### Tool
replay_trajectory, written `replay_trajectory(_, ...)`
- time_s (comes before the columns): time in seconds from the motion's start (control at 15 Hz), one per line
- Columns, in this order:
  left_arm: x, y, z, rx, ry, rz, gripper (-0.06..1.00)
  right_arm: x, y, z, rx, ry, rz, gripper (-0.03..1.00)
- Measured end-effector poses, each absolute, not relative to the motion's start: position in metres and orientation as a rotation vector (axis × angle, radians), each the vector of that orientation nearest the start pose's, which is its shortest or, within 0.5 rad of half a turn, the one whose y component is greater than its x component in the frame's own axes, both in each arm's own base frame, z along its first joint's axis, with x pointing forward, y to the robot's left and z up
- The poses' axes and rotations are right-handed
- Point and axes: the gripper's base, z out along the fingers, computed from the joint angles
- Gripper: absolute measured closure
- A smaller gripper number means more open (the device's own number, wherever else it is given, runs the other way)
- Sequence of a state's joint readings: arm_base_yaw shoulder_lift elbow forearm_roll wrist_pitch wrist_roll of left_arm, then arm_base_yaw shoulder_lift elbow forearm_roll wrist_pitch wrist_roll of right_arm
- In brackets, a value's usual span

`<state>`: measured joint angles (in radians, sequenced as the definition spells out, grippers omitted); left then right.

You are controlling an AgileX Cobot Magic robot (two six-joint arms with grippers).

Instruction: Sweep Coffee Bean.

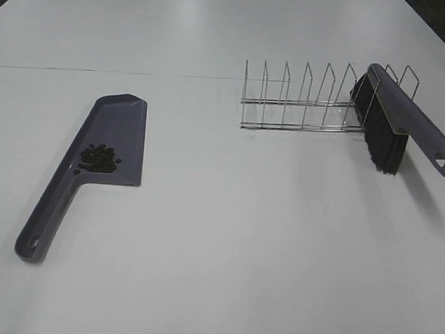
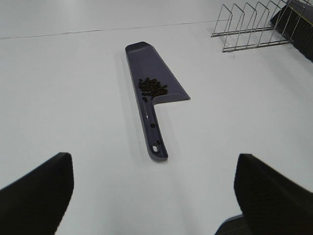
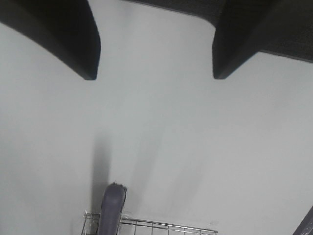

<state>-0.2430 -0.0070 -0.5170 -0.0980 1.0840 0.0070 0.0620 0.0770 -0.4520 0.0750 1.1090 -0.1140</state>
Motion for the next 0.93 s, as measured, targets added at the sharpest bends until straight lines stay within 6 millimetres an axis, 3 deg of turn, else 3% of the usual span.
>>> replay_trajectory(0.4, -0.0108, -0.0054, 0.2803, 0.262, 2.033, -0.264, 0.13, 0.0081, 0.0069, 0.26, -0.195, 2.207, 0.069, 0.39)
replay_trajectory(0.93, -0.0094, -0.0075, 0.2804, 0.052, 2.041, -0.136, 0.13, 0.0081, 0.0072, 0.2601, -0.195, 2.207, 0.073, 0.39)
